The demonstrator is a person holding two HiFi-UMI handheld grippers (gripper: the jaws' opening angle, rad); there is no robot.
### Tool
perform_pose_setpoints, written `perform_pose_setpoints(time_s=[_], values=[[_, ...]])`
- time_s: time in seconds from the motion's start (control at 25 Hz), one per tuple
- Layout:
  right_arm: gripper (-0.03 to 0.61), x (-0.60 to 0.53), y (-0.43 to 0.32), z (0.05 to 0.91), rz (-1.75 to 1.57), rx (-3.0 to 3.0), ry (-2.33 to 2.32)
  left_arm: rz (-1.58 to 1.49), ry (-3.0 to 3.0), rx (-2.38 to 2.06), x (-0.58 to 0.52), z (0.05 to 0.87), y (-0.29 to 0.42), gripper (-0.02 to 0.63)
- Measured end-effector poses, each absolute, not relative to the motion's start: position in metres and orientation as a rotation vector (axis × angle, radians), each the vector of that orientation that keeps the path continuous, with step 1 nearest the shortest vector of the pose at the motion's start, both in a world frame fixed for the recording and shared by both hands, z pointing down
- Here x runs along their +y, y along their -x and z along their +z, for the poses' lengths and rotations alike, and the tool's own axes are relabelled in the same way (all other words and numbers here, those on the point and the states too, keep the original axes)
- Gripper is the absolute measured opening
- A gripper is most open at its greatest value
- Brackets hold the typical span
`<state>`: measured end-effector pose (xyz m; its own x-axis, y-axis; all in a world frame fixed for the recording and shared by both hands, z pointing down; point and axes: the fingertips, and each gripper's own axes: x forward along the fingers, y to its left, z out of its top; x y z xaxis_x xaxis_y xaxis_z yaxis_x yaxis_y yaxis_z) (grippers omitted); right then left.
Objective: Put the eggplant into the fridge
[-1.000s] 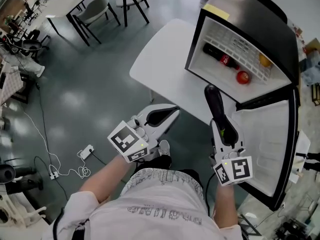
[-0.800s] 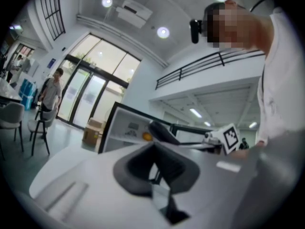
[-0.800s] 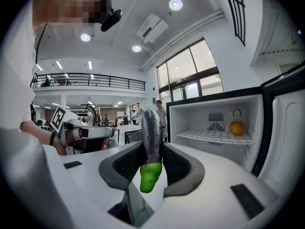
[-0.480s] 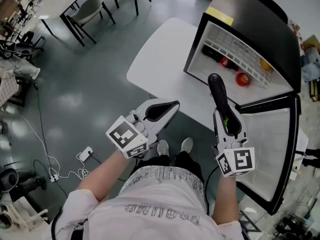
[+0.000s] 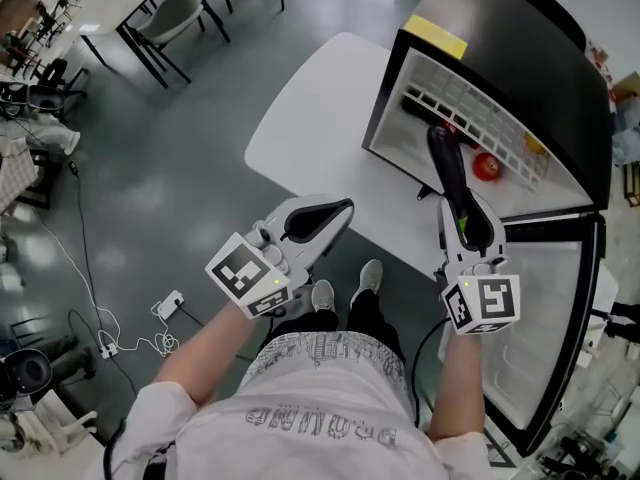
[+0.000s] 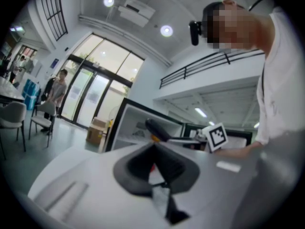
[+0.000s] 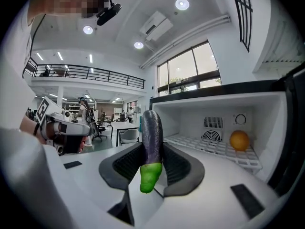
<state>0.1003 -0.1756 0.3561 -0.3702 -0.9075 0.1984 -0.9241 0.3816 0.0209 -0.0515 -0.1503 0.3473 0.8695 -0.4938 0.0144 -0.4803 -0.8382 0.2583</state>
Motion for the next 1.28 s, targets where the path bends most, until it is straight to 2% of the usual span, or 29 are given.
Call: perform_pose_setpoints(time_s=[1.28], values=[[0.129, -0.318, -0.128, 0.357, -0.109, -2.338, -1.512, -0.062, -2.725, -0.784, -0.204, 0.366, 0.019, 0.008]])
